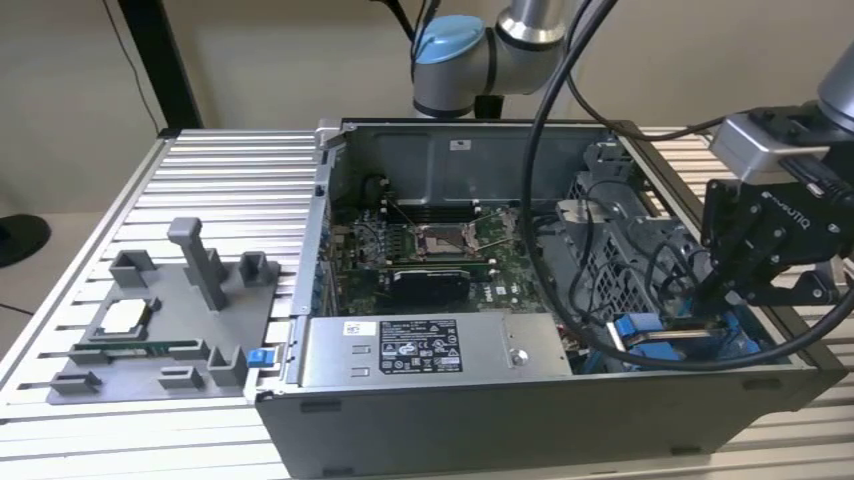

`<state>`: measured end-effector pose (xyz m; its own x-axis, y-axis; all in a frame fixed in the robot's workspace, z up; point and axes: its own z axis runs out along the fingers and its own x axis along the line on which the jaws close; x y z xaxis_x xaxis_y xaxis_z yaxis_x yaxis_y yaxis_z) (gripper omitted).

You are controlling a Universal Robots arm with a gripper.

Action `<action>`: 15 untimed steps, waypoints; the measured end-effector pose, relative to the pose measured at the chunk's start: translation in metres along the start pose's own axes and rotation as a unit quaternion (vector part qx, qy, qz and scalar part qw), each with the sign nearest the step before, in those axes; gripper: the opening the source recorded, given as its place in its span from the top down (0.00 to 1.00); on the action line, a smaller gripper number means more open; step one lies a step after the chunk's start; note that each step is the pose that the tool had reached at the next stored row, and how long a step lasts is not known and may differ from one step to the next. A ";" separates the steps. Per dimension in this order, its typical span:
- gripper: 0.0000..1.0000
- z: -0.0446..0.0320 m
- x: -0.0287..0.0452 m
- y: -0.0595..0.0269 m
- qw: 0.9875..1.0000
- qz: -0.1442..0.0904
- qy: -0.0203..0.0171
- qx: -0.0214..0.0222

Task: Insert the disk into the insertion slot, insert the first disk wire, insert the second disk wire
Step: 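Insert the first disk wire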

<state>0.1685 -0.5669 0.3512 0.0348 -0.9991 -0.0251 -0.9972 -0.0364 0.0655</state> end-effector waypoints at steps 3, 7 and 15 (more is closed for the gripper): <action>1.00 0.0015 0.0000 -0.0003 1.000 0.000 -0.001 0.000; 1.00 0.0033 0.0001 -0.0010 1.000 0.000 -0.003 0.000; 1.00 0.0051 0.0008 -0.0031 1.000 -0.001 -0.008 0.000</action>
<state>0.1712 -0.5674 0.3459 0.0348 -0.9986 -0.0409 -0.9972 -0.0374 0.0649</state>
